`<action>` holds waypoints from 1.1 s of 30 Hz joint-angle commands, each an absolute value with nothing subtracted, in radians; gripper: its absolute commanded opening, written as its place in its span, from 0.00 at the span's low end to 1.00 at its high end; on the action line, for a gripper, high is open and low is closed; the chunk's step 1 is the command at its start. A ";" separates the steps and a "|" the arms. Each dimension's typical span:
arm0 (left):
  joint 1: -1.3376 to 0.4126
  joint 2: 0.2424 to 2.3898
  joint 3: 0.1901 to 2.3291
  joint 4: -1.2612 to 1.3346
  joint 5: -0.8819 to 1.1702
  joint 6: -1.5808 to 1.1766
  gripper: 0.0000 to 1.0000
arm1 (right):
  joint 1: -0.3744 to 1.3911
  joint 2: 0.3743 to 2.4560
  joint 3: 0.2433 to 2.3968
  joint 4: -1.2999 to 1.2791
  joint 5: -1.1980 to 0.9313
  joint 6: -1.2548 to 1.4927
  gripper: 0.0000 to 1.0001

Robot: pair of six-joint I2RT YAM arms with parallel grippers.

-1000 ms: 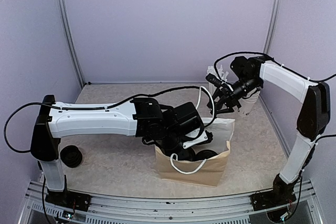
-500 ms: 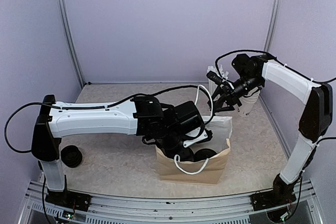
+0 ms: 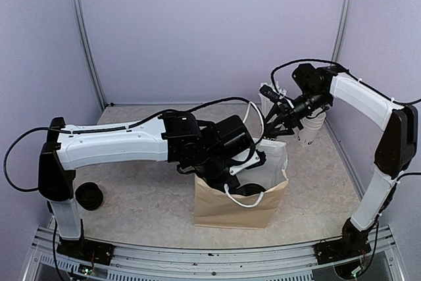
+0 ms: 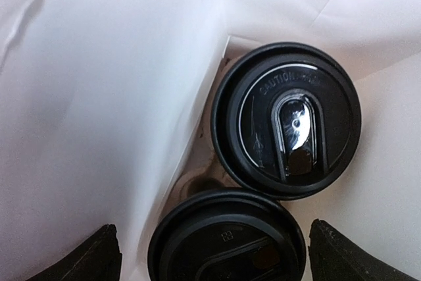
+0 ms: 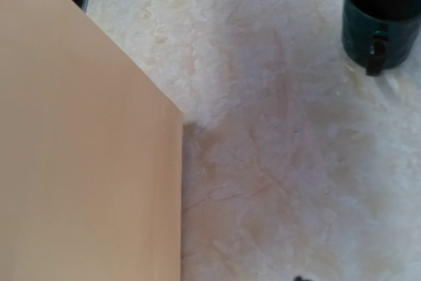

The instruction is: Pack the takeout coffee

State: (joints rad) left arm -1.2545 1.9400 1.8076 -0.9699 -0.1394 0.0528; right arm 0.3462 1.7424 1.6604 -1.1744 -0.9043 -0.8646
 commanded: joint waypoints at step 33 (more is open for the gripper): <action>-1.111 1.699 1.775 -0.573 -0.041 0.177 0.89 | 0.202 1.731 1.877 -1.056 -0.883 -0.563 0.41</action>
